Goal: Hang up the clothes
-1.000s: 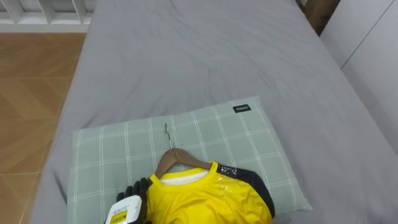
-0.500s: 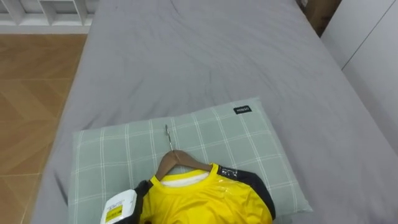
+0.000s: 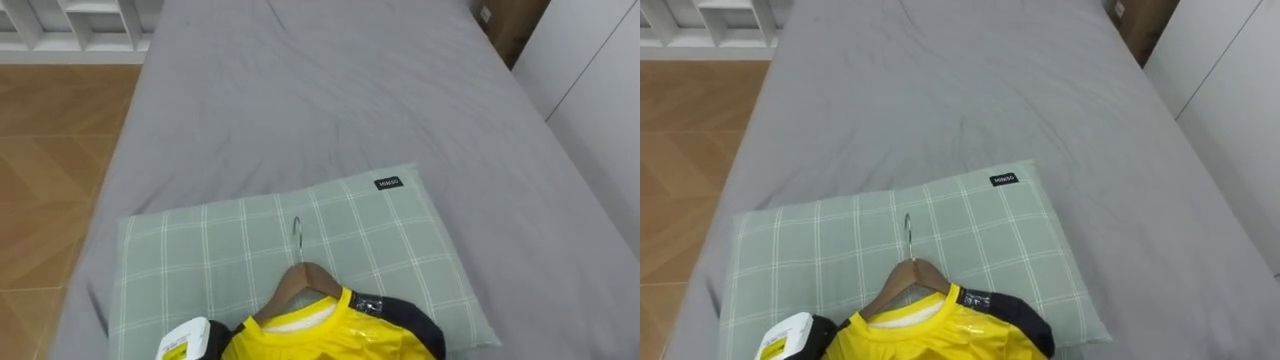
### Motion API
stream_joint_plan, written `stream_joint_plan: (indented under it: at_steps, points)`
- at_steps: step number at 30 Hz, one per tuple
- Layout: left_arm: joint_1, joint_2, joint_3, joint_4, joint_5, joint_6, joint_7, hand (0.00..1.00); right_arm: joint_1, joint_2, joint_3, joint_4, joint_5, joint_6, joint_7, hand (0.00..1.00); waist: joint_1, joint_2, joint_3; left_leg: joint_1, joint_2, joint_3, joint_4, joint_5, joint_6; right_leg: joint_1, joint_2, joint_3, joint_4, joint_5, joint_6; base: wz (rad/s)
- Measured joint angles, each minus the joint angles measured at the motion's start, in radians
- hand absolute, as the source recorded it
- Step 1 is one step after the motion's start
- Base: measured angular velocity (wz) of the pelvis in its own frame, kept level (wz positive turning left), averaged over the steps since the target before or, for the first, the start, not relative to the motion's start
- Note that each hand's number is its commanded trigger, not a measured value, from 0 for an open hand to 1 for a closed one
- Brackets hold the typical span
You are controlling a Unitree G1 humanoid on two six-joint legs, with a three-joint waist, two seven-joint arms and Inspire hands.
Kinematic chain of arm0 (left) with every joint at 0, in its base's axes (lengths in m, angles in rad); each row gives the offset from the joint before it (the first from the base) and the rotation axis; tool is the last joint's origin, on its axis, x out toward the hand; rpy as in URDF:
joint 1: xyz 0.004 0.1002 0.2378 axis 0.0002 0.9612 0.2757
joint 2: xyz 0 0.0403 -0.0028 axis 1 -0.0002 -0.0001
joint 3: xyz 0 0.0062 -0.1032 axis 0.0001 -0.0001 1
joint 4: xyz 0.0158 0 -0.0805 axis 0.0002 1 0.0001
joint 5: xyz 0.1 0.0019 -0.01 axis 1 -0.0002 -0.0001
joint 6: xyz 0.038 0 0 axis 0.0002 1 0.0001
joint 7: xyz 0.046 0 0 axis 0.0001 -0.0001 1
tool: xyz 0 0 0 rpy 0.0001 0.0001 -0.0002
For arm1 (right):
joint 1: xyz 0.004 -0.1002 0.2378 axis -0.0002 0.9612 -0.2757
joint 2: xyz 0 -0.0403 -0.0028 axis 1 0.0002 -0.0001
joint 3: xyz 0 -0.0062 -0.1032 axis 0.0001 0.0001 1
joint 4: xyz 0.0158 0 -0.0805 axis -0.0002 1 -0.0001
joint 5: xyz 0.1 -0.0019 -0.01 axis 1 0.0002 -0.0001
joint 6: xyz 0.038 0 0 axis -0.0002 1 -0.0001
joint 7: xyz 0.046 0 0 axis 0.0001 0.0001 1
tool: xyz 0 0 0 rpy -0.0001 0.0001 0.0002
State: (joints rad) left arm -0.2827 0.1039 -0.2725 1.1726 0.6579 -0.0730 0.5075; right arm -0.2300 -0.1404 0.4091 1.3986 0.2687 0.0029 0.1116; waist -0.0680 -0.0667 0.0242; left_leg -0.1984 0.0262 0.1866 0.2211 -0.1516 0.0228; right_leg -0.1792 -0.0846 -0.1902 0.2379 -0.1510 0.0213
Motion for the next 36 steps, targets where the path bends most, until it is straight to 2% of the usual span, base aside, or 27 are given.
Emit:
stream_joint_plan:
  at_steps: [16, 24, 27, 31, 33, 36]
  points:
    - [0.000, -0.001, 0.033, 0.008, -0.002, -0.015, -0.016, 1.00, 0.003, 0.000, 0.000, -0.001, 0.000, -0.001, -0.004, 0.00, 0.000, -0.004, 0.0001, 0.000, 0.000, 0.000, 0.001, 0.000, 0.000, 0.001, 0.001, 0.001, -0.001, 0.000, 0.000, 0.00]
    - [0.000, -0.002, 0.032, 0.008, -0.057, -0.020, -0.019, 1.00, 0.020, 0.000, -0.002, -0.007, 0.000, -0.002, -0.030, 0.00, 0.001, -0.003, -0.0001, 0.003, 0.000, -0.001, 0.001, 0.000, 0.000, 0.004, 0.001, 0.001, -0.002, 0.000, 0.000, 0.00]
    - [0.000, -0.002, 0.032, 0.003, -0.058, -0.020, -0.015, 1.00, 0.022, -0.001, -0.019, -0.010, -0.004, -0.005, -0.038, 0.00, -0.001, 0.003, -0.0016, 0.003, 0.000, -0.002, 0.001, 0.000, 0.000, 0.006, 0.001, -0.001, -0.003, 0.000, 0.000, 0.01]
    - [0.000, -0.001, 0.031, -0.041, -0.059, -0.019, -0.007, 1.00, 0.041, -0.004, -0.019, -0.014, 0.006, -0.022, -0.047, 0.00, -0.008, 0.020, -0.0030, 0.014, -0.001, -0.012, 0.004, 0.000, 0.000, 0.029, 0.002, -0.010, -0.018, 0.001, 0.001, 0.07]
    - [0.001, 0.004, 0.032, -0.075, -0.058, -0.019, -0.003, 1.00, 0.060, -0.011, -0.020, -0.030, 0.009, -0.025, -0.048, 0.00, -0.007, 0.031, -0.0073, 0.020, -0.001, -0.016, 0.001, 0.000, 0.000, 0.037, 0.002, -0.015, -0.019, 0.002, 0.001, 0.09]
    - [0.009, 0.027, 0.037, -0.169, -0.055, -0.019, 0.017, 1.00, 0.090, -0.014, -0.064, -0.046, 0.002, -0.035, -0.048, 0.00, -0.009, 0.038, -0.0083, 0.040, -0.002, -0.024, -0.001, 0.000, -0.001, 0.061, 0.002, -0.015, -0.027, 0.002, 0.001, 0.04]
